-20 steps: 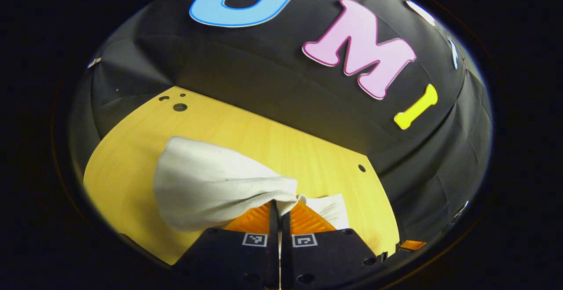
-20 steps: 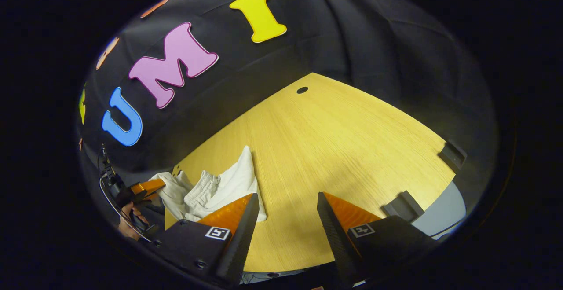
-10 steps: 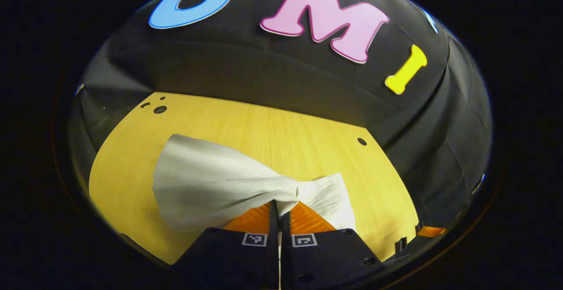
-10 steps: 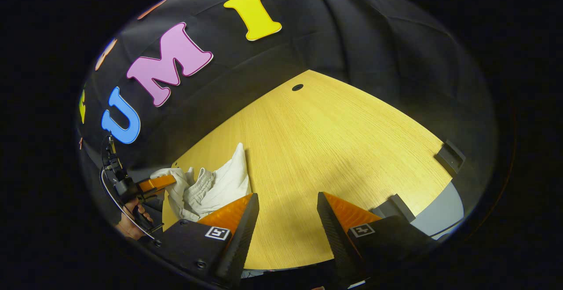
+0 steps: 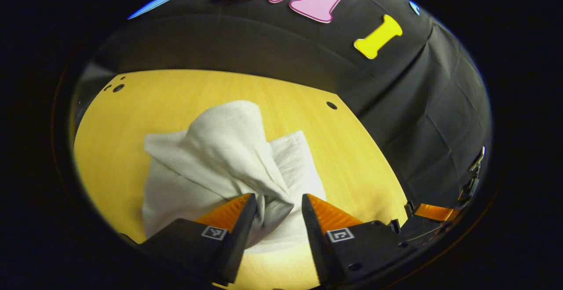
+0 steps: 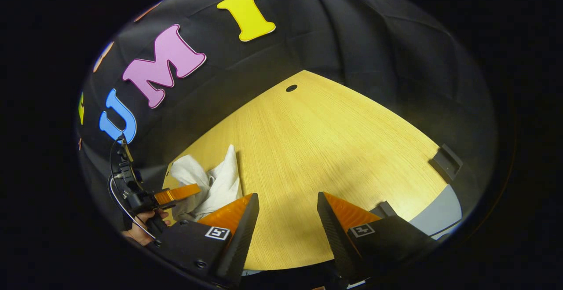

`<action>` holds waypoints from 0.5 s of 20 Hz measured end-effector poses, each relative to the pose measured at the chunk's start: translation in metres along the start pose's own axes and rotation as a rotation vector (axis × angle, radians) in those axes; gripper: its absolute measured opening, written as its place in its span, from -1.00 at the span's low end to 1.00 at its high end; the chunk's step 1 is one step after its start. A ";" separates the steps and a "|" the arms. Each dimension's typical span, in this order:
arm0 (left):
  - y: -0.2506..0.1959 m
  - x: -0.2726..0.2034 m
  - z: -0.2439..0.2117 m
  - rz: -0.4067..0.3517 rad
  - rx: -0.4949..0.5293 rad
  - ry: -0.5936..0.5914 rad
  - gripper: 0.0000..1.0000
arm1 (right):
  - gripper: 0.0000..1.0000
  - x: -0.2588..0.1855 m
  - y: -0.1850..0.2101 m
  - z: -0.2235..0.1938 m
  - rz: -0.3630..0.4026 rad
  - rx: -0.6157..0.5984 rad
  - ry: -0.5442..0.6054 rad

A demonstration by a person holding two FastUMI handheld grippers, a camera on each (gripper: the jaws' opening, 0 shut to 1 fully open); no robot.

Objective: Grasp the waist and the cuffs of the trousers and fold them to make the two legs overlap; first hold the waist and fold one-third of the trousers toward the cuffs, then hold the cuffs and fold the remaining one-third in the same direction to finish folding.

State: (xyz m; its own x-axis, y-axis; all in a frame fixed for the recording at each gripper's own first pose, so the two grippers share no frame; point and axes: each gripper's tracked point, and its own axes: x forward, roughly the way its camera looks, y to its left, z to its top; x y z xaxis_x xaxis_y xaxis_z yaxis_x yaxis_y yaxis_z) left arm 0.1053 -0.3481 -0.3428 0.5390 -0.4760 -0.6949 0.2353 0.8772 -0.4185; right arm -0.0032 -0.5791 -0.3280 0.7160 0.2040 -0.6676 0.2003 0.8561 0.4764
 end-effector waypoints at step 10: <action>-0.034 -0.049 0.004 -0.124 -0.011 -0.082 0.87 | 0.65 0.002 0.032 -0.010 0.042 -0.046 0.025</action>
State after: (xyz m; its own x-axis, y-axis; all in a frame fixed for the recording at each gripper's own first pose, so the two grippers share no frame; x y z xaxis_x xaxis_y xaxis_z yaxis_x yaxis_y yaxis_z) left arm 0.0737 -0.3543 -0.2921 0.5711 -0.5735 -0.5873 0.2952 0.8111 -0.5050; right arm -0.0016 -0.5471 -0.3200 0.7063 0.2515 -0.6617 0.1389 0.8674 0.4779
